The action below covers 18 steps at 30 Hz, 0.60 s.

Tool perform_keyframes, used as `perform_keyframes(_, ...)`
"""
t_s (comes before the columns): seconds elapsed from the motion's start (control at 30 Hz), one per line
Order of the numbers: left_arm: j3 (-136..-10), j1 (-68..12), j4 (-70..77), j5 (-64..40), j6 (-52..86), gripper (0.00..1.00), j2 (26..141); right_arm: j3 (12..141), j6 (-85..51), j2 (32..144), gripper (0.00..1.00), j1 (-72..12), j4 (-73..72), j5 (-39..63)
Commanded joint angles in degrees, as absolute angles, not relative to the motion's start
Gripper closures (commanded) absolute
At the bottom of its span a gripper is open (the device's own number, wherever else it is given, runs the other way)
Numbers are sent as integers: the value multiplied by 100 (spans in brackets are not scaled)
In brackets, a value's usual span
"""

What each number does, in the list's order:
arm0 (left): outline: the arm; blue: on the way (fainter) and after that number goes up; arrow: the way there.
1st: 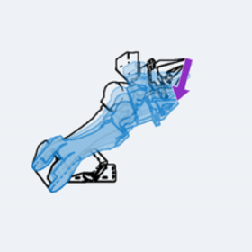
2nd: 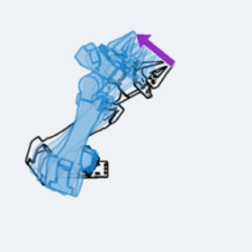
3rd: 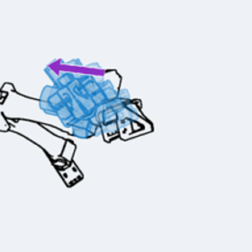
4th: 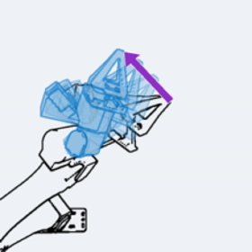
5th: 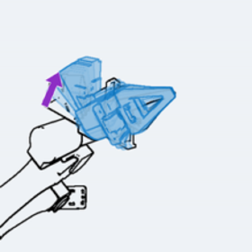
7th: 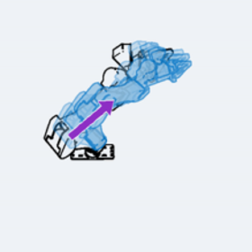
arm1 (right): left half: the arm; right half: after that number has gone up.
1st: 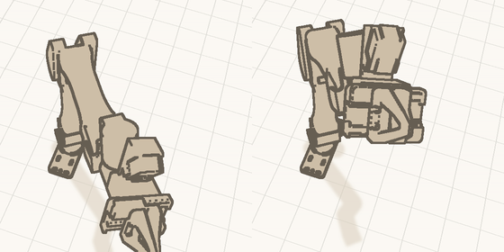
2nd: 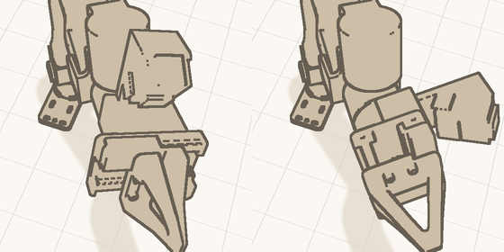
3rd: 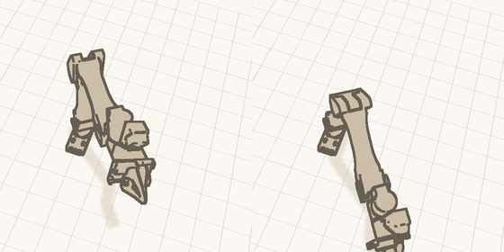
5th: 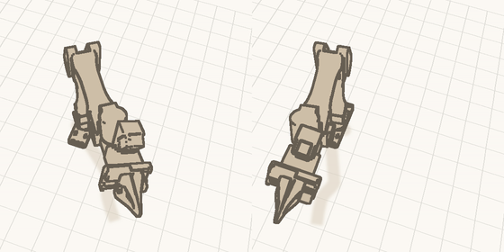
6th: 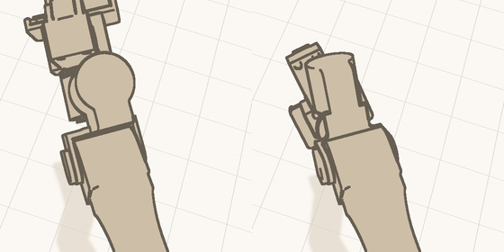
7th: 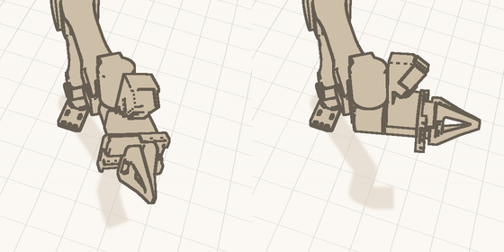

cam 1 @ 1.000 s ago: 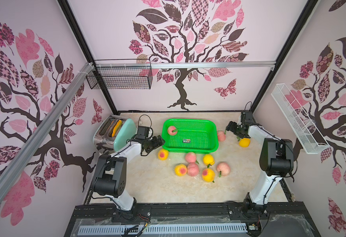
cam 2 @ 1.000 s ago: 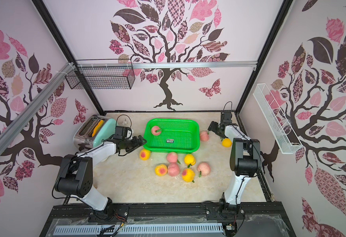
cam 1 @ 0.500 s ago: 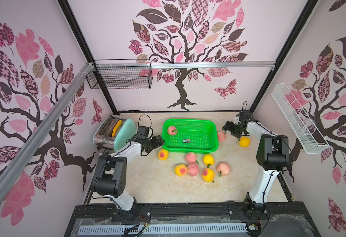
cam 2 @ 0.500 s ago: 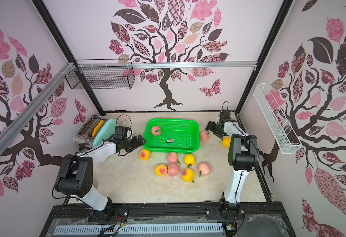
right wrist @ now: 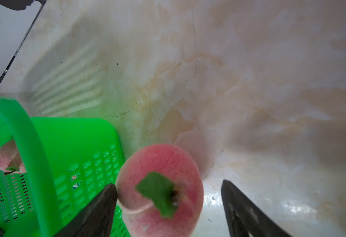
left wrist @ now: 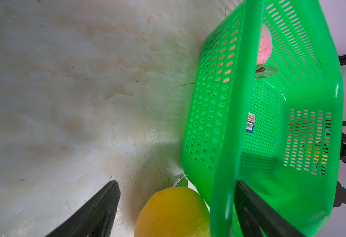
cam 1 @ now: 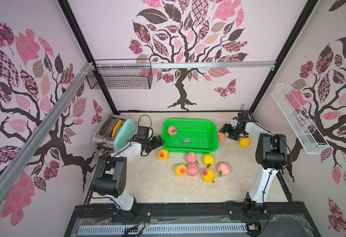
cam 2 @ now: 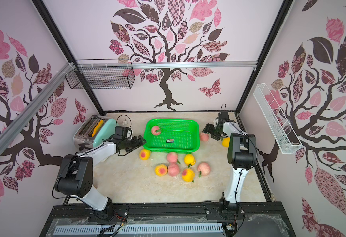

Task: Put the peaches into the basket
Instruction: Pick up the peach from the center of the board.

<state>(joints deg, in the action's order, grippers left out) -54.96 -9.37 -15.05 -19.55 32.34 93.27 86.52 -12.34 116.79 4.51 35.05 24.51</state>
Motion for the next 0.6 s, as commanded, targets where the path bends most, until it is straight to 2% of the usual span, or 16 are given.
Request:
perform_keyframes(0.0,-5422,-943,-1372,-1942,3164,10,9398,8985,-1052,11785,21,362,3763,2573)
perform_keyframes(0.1,-5455,-953,-1443,-1960,3137,15,9438,9092,-958,11851,25,360,3910,2440)
perform_keyframes(0.27,-5442,-950,-1410,-2003,3165,15,9439,9083,-938,11829,30,369,3958,2492)
perform_keyframes(0.37,-5449,-950,-1432,-2013,3170,15,9415,9035,-919,11804,29,369,4033,2545)
perform_keyframes(0.57,-5415,-958,-1470,-2031,3173,15,9211,8859,-821,11548,21,369,4153,2336)
